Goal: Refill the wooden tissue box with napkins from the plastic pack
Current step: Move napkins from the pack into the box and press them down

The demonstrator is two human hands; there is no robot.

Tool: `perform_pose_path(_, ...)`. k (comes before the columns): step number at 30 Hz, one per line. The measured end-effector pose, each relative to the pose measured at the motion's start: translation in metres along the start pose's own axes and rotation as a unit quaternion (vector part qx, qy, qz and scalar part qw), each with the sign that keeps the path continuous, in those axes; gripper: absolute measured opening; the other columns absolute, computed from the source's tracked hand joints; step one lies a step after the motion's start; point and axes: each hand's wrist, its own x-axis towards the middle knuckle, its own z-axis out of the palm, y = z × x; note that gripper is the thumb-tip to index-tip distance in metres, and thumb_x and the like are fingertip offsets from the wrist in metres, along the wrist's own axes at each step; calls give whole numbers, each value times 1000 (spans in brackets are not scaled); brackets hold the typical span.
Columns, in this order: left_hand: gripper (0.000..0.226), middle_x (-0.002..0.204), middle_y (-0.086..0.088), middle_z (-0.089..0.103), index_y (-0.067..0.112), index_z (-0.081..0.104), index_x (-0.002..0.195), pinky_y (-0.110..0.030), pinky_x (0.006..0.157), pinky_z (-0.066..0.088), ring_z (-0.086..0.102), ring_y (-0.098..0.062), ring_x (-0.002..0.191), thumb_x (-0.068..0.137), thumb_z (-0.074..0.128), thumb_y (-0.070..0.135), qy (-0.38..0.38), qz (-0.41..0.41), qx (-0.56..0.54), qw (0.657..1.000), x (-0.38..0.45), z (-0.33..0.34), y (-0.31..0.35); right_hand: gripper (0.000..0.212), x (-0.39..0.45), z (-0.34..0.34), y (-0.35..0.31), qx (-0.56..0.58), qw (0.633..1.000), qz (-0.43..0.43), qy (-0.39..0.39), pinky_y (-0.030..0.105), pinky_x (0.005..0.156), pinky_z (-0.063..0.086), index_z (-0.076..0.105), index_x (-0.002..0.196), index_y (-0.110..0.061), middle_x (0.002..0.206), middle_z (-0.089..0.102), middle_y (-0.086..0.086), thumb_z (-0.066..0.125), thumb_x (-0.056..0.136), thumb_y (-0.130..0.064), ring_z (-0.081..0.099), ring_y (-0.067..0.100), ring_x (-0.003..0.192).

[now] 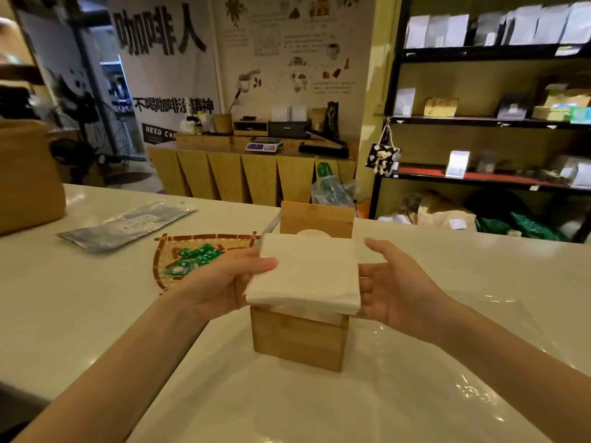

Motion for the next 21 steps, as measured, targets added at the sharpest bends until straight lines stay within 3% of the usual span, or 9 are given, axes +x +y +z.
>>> perform_pose_path(3,54,94,-3,76,23,73,96,-30,67,60,72,-18,83,44,88,18,-56,19,-15,998,3,-5,1,64,5,1,-4,26,996,51,-68,40,91,51,58,113,-2,116,67,16,51,75,-53,64,31,106)
perform_pose_path(6,58,98,-3,75,23,76,90,-33,70,60,72,-20,87,34,92,19,-71,41,-26,996,7,-9,2,73,8,-2,-3,56,986,86,-131,49,106,38,53,121,-3,130,57,19,53,72,-57,54,36,120)
perform_pose_path(9,62,97,-3,75,23,74,92,-32,70,60,72,-19,87,33,92,21,-76,31,-17,996,11,-11,4,73,12,-4,-3,45,988,46,-138,44,95,47,58,119,-6,122,64,15,51,69,-59,60,32,113)
perform_pose_path(12,78,103,-2,74,22,65,105,-32,75,59,71,-19,93,32,92,24,-50,-5,25,998,17,-13,4,50,16,-6,-5,-39,993,-67,-86,35,81,53,62,109,-13,100,72,5,60,73,-48,67,21,95)
perform_pose_path(14,73,103,-1,74,22,63,107,-31,74,59,71,-18,92,39,90,25,-34,-25,55,998,21,-13,3,33,19,-7,-5,-151,982,-109,-41,30,79,57,63,107,-15,103,71,4,65,78,-30,69,17,95)
perform_pose_path(16,60,101,1,74,22,60,111,-31,77,57,70,-17,93,55,81,24,-10,-38,95,995,23,-12,3,30,23,-7,-4,-230,966,-119,-7,29,78,58,63,108,-15,106,70,4,67,79,-19,68,16,95)
perform_pose_path(18,50,97,1,74,20,59,112,-30,77,56,69,-17,91,64,69,25,30,-47,133,990,25,-10,4,31,25,-7,-4,-252,959,-132,18,29,76,59,63,108,-14,104,70,3,69,78,-17,69,15,93)
perform_pose_path(21,24,87,0,70,17,63,98,-20,59,56,69,-10,72,78,61,30,97,-38,209,972,25,-2,8,33,28,-6,-5,-237,956,-168,51,24,65,59,62,107,-9,98,71,4,72,76,-12,70,12,83)
